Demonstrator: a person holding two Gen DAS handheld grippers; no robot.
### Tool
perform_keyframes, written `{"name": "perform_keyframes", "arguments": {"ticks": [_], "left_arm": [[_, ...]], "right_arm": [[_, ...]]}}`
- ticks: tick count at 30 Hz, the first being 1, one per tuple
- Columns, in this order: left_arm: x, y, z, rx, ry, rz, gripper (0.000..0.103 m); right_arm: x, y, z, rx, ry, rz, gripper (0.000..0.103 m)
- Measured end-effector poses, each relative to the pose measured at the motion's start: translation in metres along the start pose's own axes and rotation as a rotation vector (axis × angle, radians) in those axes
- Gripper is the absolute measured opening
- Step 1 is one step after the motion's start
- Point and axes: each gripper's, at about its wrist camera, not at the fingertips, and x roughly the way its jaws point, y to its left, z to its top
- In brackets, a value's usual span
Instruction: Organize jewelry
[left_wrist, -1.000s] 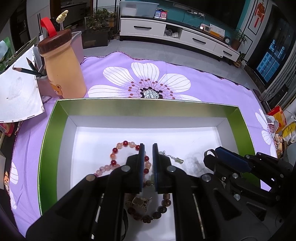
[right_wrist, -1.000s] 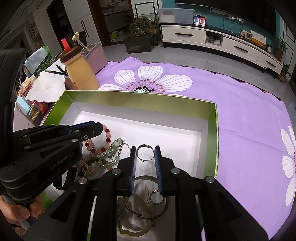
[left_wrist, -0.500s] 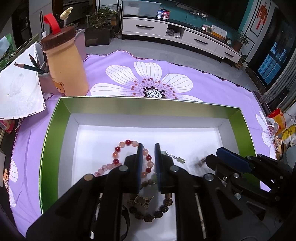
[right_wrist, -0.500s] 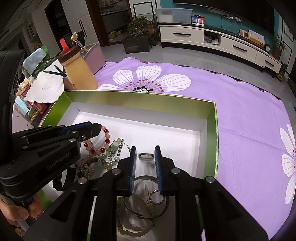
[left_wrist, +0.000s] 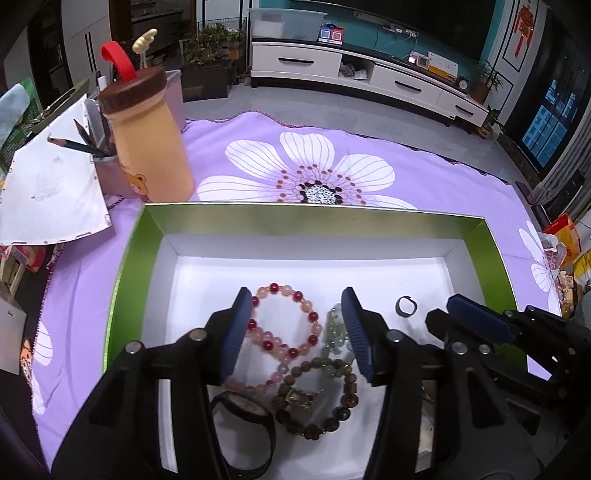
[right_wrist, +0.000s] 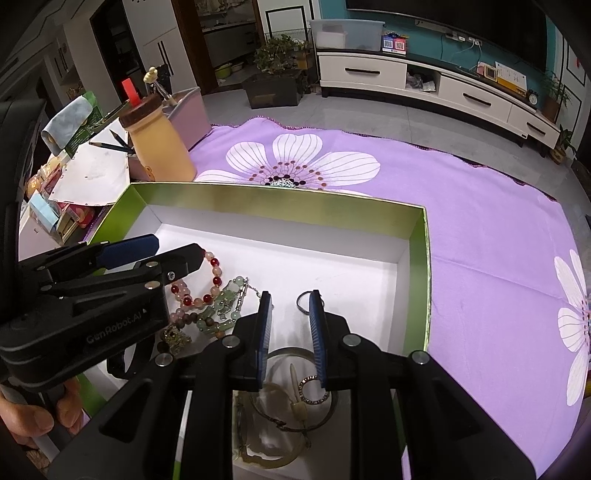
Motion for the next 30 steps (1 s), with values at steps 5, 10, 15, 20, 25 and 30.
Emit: {"name": "perform_keyframes", "arguments": {"ticks": [5,10,15,20,25,30], "left_arm": [[-0.012,0.008,-0.002,-0.010,-0.014,0.024,0.069],[-0.028,0.013,-0.005,0.002,-0.032,0.053,0.081],[-0.039,0.014,-0.007,0.012,-0.030,0.066,0.088],[-0.051,0.015,-0.013,0.041,-0.033,0.083,0.093],[-0.063,0.016,-0.017,0.062,-0.037,0.105,0.097],[-0.075,0.019,-0.024,0.074,-0.038,0.121,0.100]], "right_arm": [[-0.011,0.005,-0.002,-0.008,-0.020,-0.016,0.022],[-0.027,0.005,-0.004,0.000,-0.058,-0.041,0.043],[-0.038,0.007,-0.006,0.003,-0.064,-0.058,0.047],[-0.049,0.011,-0.007,0.006,-0.076,-0.082,0.060],[-0.058,0.013,-0.008,0.027,-0.085,-0.095,0.075],[-0.067,0.015,-0.010,0.042,-0.088,-0.111,0.085]]}}
